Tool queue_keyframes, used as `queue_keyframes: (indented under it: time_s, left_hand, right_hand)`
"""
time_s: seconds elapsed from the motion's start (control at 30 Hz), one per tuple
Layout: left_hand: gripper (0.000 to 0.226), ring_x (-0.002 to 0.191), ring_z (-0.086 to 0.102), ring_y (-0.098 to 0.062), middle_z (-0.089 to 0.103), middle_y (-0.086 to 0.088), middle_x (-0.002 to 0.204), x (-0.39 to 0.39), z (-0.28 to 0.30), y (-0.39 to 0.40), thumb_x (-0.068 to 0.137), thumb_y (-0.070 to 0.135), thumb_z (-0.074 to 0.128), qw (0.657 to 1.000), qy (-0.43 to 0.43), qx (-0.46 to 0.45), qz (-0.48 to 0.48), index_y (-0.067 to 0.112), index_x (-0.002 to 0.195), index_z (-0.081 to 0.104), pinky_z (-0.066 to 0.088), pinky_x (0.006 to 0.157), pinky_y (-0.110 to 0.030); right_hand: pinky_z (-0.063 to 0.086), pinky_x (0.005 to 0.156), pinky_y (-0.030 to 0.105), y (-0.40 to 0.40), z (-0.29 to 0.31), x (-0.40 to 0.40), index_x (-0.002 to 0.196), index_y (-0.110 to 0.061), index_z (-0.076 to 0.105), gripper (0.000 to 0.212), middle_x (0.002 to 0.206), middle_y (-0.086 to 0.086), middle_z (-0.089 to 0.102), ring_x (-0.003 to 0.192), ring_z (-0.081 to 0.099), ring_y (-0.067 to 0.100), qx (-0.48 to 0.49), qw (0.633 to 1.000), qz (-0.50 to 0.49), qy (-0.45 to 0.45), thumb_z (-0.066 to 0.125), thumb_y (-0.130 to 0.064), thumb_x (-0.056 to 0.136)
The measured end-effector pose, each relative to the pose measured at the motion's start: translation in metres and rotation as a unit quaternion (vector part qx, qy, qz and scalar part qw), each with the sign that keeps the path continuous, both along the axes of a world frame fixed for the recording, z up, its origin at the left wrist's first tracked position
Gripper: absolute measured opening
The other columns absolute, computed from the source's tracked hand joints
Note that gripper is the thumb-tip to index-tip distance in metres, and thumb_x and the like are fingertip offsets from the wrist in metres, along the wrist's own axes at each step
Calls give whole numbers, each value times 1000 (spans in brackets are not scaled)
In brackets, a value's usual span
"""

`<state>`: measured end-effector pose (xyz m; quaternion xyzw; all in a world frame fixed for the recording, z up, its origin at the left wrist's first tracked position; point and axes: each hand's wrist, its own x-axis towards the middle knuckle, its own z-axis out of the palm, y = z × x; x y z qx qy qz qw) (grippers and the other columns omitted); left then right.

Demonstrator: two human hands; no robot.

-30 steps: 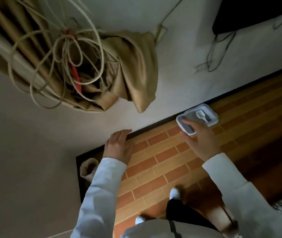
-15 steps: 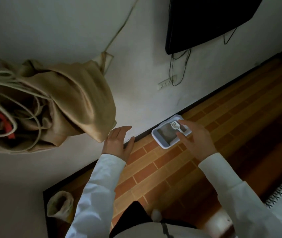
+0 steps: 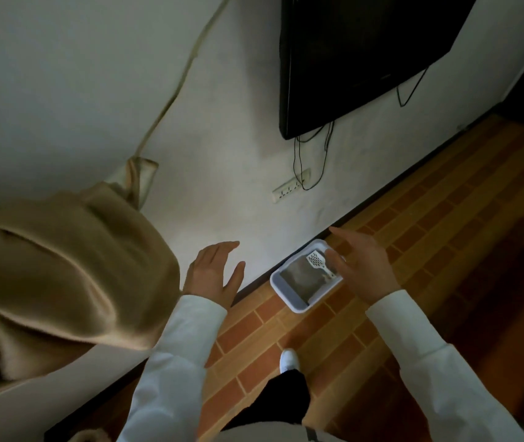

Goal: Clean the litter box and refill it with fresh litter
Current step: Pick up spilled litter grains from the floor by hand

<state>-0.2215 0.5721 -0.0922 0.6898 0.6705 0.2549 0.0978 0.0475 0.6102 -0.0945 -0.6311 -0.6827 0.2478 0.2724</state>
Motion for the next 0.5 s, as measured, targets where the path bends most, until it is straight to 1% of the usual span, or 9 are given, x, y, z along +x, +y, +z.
queue_keyframes:
  time_s: [0.1, 0.17, 0.23, 0.33, 0.4, 0.5]
  left_hand:
    - [35, 114, 55, -24, 61, -5, 122, 4, 0, 45, 90, 32, 57, 1000, 9, -6, 15, 18, 122, 58, 39, 95, -33]
    - [36, 114, 56, -25, 62, -5, 123, 5, -1, 74, 88, 27, 62, 1000, 12, -2, 25, 18, 122, 59, 35, 94, -29]
    - [36, 114, 56, -26, 61, -5, 123, 5, -1, 99, 88, 27, 62, 999, 12, -5, 30, 19, 123, 58, 36, 95, -29]
    - [37, 117, 54, -25, 59, -4, 126, 3, 1, 127, 89, 29, 59, 999, 11, -17, 44, 20, 125, 57, 39, 99, -35]
    - [37, 117, 54, -26, 60, -4, 126, -1, 2, 140, 89, 29, 59, 998, 8, -18, 56, 20, 125, 56, 39, 99, -36]
    - [36, 116, 54, -25, 61, -4, 124, -9, -1, 150, 90, 30, 57, 996, 10, -13, 87, 20, 125, 56, 39, 98, -35]
  right_hand:
    - [34, 94, 22, 45, 1, 0, 135, -27, 49, 48, 134, 1, 53, 126, 46, 17, -3, 1000, 6, -1, 62, -31, 89]
    - [33, 94, 21, 75, 4, -2, 135, -25, 49, 47, 133, 0, 55, 126, 45, 16, 4, 1000, 14, -6, 62, -31, 90]
    - [34, 95, 21, 101, 6, -5, 135, -24, 49, 47, 132, 1, 55, 126, 44, 15, 6, 1000, 20, -11, 62, -30, 90]
    - [34, 96, 22, 134, 7, -12, 135, -22, 50, 47, 133, 3, 55, 126, 44, 16, 1, 999, 33, -5, 63, -27, 90]
    - [34, 97, 22, 155, 5, -16, 135, -21, 51, 47, 134, 3, 55, 126, 45, 16, -2, 999, 45, -5, 63, -26, 90]
    - [35, 102, 24, 183, 0, -24, 134, -20, 51, 46, 135, 4, 54, 127, 45, 17, -7, 996, 83, -4, 62, -28, 90]
